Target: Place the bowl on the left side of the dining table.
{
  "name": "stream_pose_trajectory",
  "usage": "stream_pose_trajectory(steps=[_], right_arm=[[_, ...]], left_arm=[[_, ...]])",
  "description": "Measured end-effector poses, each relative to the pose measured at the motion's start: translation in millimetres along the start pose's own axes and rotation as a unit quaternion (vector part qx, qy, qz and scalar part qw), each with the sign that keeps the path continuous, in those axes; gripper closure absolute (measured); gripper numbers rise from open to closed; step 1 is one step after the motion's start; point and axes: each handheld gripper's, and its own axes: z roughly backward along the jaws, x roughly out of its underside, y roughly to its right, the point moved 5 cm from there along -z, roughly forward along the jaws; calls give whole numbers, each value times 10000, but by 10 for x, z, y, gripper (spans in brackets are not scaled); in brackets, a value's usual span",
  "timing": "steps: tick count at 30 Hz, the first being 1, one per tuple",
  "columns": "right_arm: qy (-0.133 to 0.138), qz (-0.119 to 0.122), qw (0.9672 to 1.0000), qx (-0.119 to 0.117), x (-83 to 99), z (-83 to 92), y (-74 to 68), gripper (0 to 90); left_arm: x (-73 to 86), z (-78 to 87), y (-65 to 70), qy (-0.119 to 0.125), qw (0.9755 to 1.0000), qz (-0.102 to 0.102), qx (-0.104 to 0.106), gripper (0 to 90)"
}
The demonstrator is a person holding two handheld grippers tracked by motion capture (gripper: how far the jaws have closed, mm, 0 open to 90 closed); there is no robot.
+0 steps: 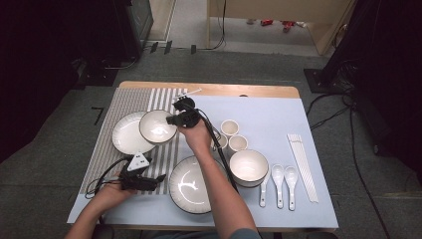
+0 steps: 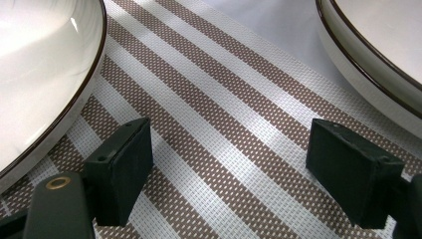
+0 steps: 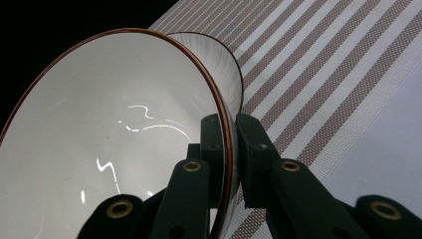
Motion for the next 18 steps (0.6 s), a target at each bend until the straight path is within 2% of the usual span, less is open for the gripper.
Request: stream_pose_trajectory(steps=[18], right_arm=[[-14, 8, 10000, 15, -68, -83, 15, 832]], left_arm=[[0, 1, 0, -2, 10000, 4, 3, 188]])
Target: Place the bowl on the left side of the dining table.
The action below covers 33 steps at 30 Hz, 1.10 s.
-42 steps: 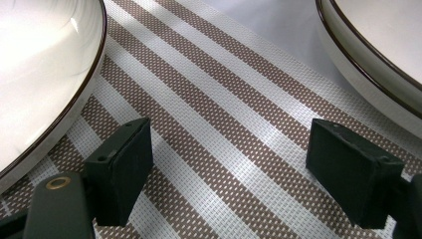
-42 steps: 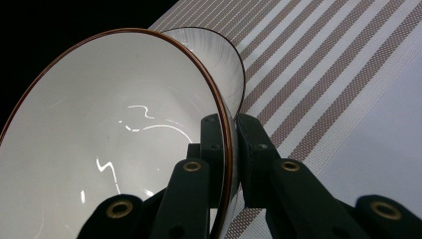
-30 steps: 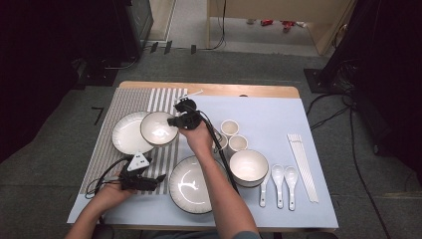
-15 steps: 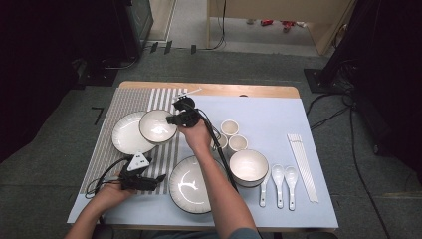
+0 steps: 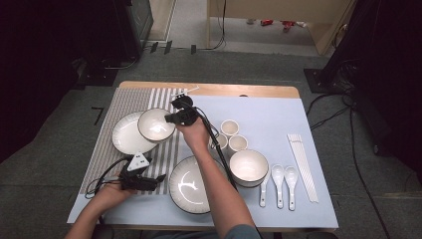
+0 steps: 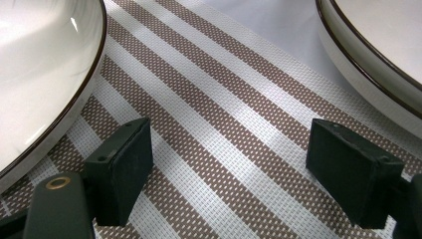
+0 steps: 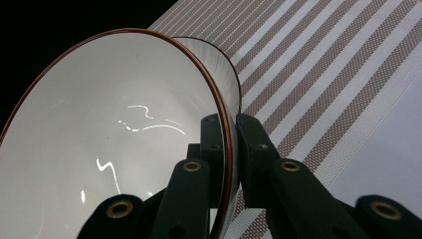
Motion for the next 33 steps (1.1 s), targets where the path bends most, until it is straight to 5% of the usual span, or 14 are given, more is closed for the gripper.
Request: stream_pose_trajectory(steps=[33], right_arm=[[-52, -45, 9999, 105, -86, -152, 65, 831]], left_arm=[[0, 0, -1, 0, 10000, 2, 1, 188]])
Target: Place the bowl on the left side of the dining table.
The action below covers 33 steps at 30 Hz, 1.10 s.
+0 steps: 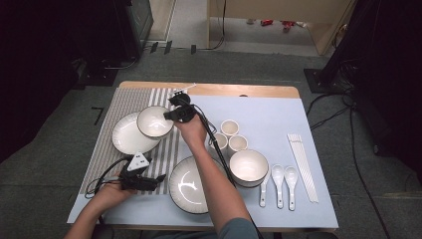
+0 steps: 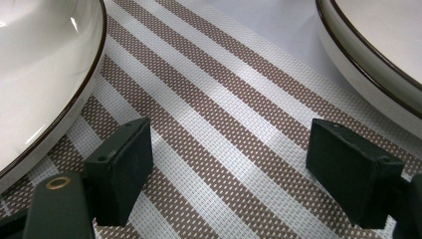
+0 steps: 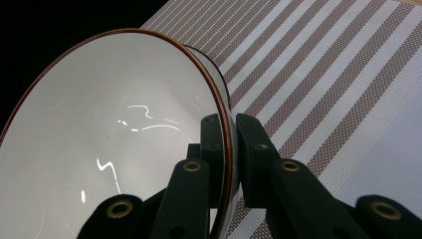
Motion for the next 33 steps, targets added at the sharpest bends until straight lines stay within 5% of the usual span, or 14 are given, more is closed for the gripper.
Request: stream_pose_trajectory(steps=[33], right_arm=[[-107, -45, 9999, -60, -30, -214, -55, 831]], left_arm=[[1, 0, 1, -2, 10000, 9, 7, 188]])
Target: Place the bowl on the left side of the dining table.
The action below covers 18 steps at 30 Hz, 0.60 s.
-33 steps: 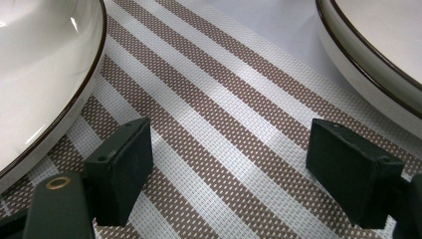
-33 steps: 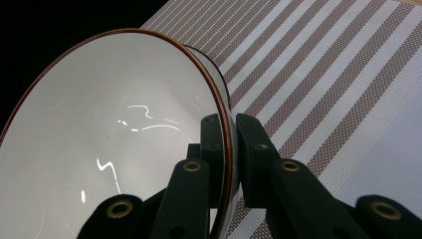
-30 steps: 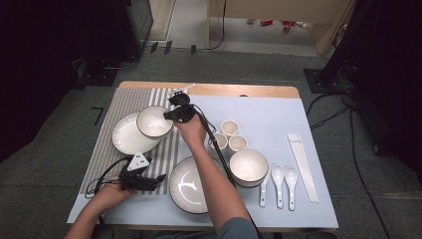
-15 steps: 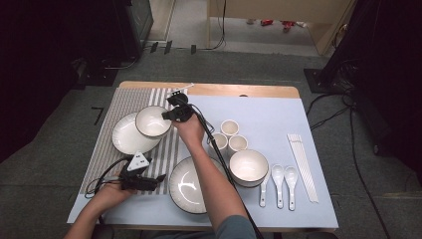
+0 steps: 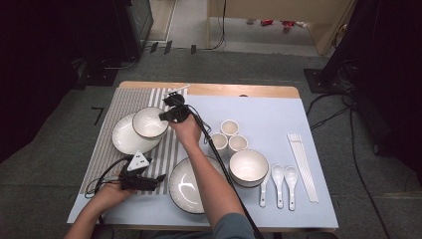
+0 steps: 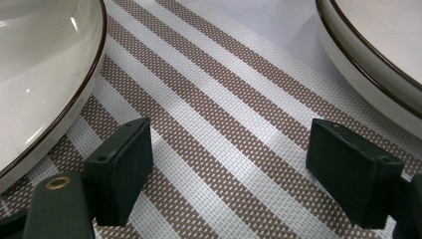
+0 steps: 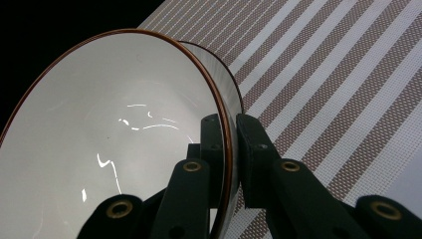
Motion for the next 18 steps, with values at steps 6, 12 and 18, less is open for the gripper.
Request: stream_pose_trajectory(steps=[6, 12, 18], right_arm=[[-17, 23, 10000, 0, -2, -33, -11, 831], [-16, 16, 10000, 9, -4, -45, -2, 831], [-58, -23, 10000, -8, 14, -78, -15, 830]], left_arm=[[0, 0, 0, 0, 10000, 1, -1, 188], [0, 0, 0, 1, 10000, 1, -1, 188], [0, 0, 0, 0, 10000, 2, 0, 188]])
